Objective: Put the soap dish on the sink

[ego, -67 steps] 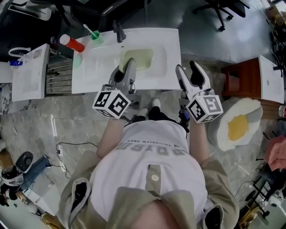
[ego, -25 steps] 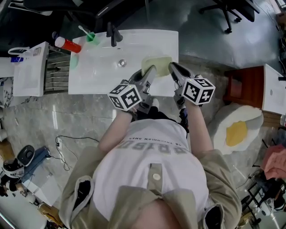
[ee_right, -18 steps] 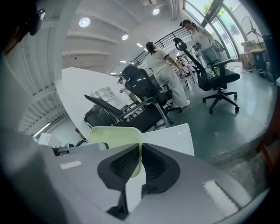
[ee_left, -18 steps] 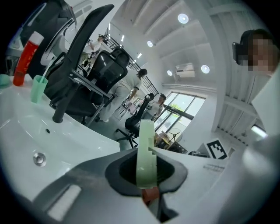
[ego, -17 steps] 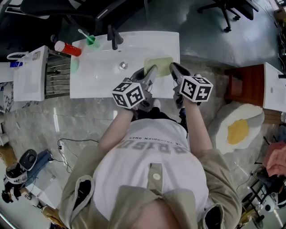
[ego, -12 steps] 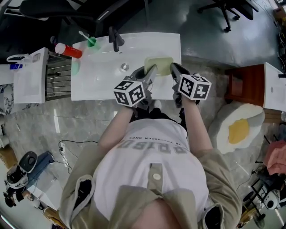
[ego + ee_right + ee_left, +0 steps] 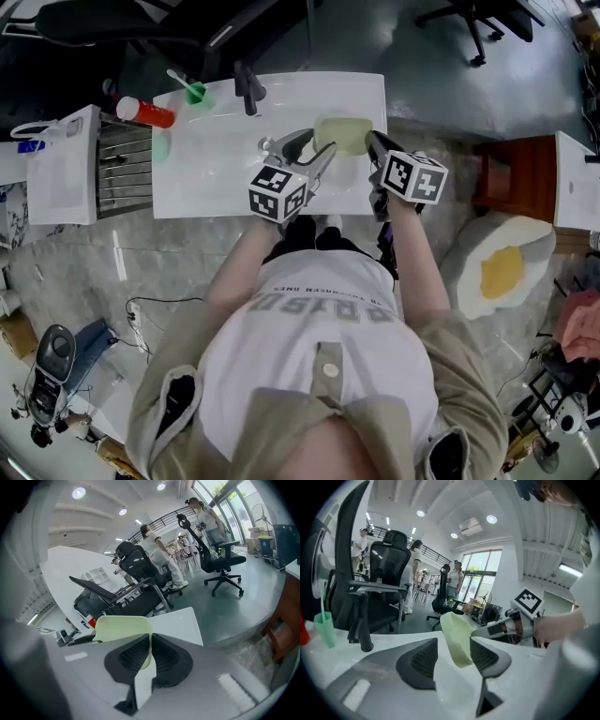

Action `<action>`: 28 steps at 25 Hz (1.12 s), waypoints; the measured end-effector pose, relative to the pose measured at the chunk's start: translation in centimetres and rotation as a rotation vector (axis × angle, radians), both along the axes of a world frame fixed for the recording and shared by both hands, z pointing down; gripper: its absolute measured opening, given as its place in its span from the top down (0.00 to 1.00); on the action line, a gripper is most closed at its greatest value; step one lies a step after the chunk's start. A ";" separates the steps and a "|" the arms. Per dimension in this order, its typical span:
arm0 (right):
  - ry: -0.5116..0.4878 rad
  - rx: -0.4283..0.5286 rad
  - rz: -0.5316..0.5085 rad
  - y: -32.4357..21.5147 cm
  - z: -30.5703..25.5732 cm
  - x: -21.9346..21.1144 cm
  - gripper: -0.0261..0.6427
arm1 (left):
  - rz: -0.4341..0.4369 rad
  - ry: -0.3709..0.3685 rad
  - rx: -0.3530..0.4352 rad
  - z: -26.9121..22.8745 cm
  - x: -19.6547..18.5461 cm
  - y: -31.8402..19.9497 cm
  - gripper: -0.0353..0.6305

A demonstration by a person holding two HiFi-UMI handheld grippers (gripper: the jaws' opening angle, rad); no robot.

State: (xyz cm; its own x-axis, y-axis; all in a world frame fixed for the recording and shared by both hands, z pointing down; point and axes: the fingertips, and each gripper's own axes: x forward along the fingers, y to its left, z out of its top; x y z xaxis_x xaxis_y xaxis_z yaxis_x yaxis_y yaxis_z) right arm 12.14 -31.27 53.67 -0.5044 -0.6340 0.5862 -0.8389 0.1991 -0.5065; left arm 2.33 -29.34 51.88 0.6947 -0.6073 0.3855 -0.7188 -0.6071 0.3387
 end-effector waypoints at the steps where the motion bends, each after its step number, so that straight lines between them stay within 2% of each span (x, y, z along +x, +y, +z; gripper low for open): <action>1: -0.003 -0.004 0.004 -0.2 0.2 -0.1 0.94 | 0.017 -0.024 0.015 0.1 -0.1 -0.1 0.59; 4: -0.015 -0.016 0.009 -0.7 0.6 -0.3 0.94 | 0.069 -0.094 0.059 0.4 -0.2 -0.3 0.52; 7: 0.008 -0.025 0.008 -1.2 1.2 -0.1 0.94 | 0.127 -0.207 0.121 1.0 -0.4 -0.6 0.46; 11: 0.045 -0.038 -0.004 -2.1 2.1 0.1 0.94 | 0.203 -0.388 0.188 3.2 -0.6 -0.6 0.45; 15: 0.068 -0.065 -0.014 -2.9 3.3 0.0 0.94 | 0.264 -0.515 0.213 5.4 -0.5 -1.1 0.45; 20: 0.113 -0.098 -0.030 -3.5 4.4 -0.1 0.94 | 0.318 -0.610 0.237 6.7 -0.6 -2.0 0.45; 28: 0.144 -0.150 -0.043 -4.2 6.6 0.0 0.94 | 0.417 -0.701 0.239 9.2 -0.3 -2.7 0.45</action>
